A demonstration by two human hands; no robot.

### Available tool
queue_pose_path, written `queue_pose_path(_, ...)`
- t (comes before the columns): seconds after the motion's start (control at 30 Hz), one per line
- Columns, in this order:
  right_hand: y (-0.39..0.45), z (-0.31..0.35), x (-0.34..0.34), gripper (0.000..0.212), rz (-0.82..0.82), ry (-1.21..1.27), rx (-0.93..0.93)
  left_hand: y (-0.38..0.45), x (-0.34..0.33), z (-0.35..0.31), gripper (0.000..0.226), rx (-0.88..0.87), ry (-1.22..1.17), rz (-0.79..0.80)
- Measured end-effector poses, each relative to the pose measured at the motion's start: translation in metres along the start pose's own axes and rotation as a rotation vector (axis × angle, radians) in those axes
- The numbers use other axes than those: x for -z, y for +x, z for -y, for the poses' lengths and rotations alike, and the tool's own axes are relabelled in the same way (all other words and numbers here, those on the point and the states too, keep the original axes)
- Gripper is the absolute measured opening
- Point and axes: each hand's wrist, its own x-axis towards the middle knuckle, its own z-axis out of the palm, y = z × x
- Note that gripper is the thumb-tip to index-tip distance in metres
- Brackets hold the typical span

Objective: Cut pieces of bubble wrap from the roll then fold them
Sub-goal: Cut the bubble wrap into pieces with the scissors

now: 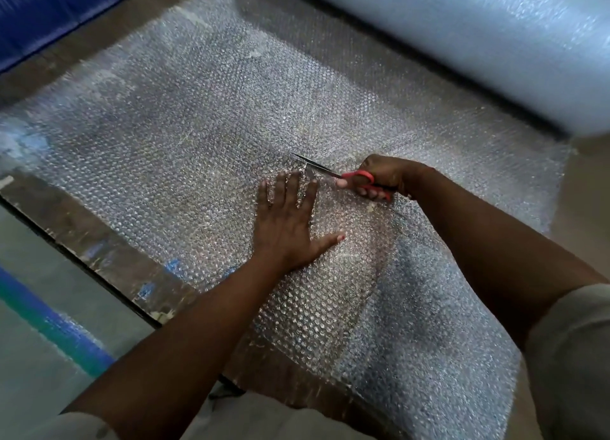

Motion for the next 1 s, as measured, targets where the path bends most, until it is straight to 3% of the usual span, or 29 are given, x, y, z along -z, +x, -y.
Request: queue_pose_path(1.0, 0.024, 0.042, -0.011, 0.049, -0.003, 0.023, 0.036, -0.004, 0.003, 0.003, 0.122, -0.035, -0.030, 0.020)
